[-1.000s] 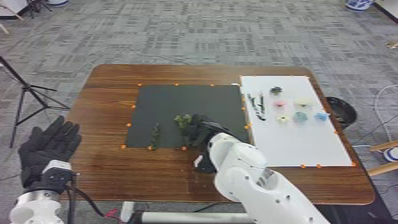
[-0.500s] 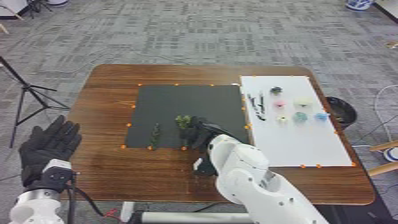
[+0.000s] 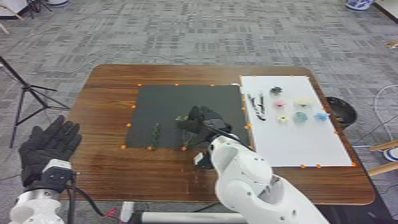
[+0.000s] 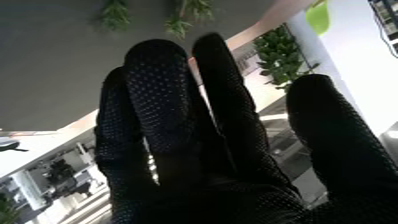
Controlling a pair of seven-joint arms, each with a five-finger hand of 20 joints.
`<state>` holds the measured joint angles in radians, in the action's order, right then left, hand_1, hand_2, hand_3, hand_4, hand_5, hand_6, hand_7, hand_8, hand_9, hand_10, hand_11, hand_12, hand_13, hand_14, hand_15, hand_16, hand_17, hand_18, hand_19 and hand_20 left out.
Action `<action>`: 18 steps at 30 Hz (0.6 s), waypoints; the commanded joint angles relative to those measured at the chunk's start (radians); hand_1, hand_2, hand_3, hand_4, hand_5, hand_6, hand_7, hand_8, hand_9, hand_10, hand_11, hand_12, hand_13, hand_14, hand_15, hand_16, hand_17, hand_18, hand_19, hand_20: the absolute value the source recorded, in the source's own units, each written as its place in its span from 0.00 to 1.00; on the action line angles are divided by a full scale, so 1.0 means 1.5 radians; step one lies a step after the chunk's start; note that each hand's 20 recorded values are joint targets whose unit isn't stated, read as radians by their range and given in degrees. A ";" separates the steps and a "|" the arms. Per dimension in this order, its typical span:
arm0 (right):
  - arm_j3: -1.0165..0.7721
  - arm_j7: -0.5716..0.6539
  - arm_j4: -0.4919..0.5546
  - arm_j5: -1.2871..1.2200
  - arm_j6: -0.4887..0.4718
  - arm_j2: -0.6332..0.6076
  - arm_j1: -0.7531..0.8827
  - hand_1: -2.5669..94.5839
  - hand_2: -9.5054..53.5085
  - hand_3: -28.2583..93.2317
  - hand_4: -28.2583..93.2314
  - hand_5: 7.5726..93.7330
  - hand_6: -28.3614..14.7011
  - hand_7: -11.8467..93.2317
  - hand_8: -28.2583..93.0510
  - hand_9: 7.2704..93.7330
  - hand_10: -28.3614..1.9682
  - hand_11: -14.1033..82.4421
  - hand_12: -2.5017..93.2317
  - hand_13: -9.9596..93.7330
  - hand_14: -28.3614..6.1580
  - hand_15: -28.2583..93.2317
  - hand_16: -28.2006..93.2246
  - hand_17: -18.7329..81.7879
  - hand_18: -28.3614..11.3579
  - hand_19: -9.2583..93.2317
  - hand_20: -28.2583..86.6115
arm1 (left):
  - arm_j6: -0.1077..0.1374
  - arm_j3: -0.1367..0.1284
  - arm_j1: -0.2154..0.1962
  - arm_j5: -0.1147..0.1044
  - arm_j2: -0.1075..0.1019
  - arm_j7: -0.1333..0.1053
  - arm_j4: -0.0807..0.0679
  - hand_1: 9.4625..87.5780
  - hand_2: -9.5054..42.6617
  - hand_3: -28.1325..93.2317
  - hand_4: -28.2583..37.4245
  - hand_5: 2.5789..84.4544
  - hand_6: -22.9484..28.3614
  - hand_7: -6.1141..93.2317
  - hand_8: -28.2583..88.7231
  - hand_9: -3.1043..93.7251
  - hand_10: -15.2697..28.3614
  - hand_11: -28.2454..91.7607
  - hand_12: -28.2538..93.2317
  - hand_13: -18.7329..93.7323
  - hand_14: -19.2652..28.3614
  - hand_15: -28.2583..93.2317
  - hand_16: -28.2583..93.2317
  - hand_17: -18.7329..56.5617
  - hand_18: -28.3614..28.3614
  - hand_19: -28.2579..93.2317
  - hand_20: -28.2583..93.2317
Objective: Arrange flowers
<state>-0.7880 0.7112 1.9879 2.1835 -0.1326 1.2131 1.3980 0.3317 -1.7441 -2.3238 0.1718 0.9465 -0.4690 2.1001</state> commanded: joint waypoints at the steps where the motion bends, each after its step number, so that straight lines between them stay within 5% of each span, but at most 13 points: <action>1: -0.018 -0.074 -0.003 -0.097 0.009 -0.002 0.009 0.25 0.39 0.84 0.10 0.61 0.43 0.32 0.17 0.56 0.13 0.27 0.18 0.76 0.42 0.75 0.43 0.50 0.01 0.92 0.41 | 0.000 -0.003 0.003 0.023 0.023 0.021 -0.001 0.18 0.54 0.83 0.00 0.51 0.60 0.21 0.15 0.43 0.72 0.46 0.31 0.42 0.72 0.53 0.18 0.18 0.71 0.46 0.33; 4: -0.016 -0.091 -0.006 -0.099 0.020 -0.004 0.007 0.25 0.39 0.85 0.10 0.61 0.43 0.31 0.17 0.55 0.16 0.28 0.18 0.75 0.41 0.75 0.43 0.49 0.02 0.91 0.41 | 0.000 -0.001 0.004 0.020 0.023 0.021 -0.002 0.18 0.54 0.83 0.00 0.51 0.61 0.21 0.15 0.43 0.72 0.46 0.31 0.42 0.72 0.53 0.18 0.18 0.71 0.46 0.33; 7: -0.018 -0.100 -0.012 -0.096 0.015 -0.002 0.006 0.25 0.39 0.85 0.10 0.60 0.43 0.31 0.17 0.54 0.18 0.27 0.17 0.74 0.40 0.75 0.43 0.49 0.03 0.90 0.41 | 0.004 0.010 0.001 0.000 -0.001 0.001 -0.002 0.18 0.54 0.83 0.00 0.51 0.61 0.21 0.15 0.43 0.72 0.46 0.31 0.42 0.72 0.54 0.18 0.18 0.71 0.46 0.33; 14: -0.011 -0.101 -0.045 -0.067 -0.018 0.008 -0.009 0.25 0.38 0.85 0.09 0.59 0.44 0.30 0.17 0.51 0.18 0.26 0.16 0.74 0.39 0.75 0.42 0.48 0.03 0.89 0.42 | 0.004 0.007 -0.001 0.006 0.005 0.007 -0.001 0.18 0.54 0.83 0.00 0.51 0.60 0.21 0.15 0.43 0.72 0.46 0.31 0.42 0.72 0.53 0.18 0.18 0.71 0.46 0.33; 18: 0.007 -0.057 -0.041 -0.036 0.020 -0.001 -0.009 0.25 0.39 0.85 0.09 0.59 0.44 0.30 0.17 0.52 0.16 0.26 0.16 0.74 0.40 0.75 0.41 0.49 0.03 0.89 0.43 | 0.002 0.008 -0.005 0.006 0.008 0.004 0.001 0.18 0.54 0.83 0.00 0.51 0.60 0.21 0.15 0.43 0.72 0.46 0.31 0.42 0.72 0.54 0.18 0.18 0.71 0.46 0.33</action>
<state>-0.8053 0.5590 1.9396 2.0529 -0.1403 1.2171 1.3945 0.3319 -1.7373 -2.3130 0.1860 0.9589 -0.4535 2.0996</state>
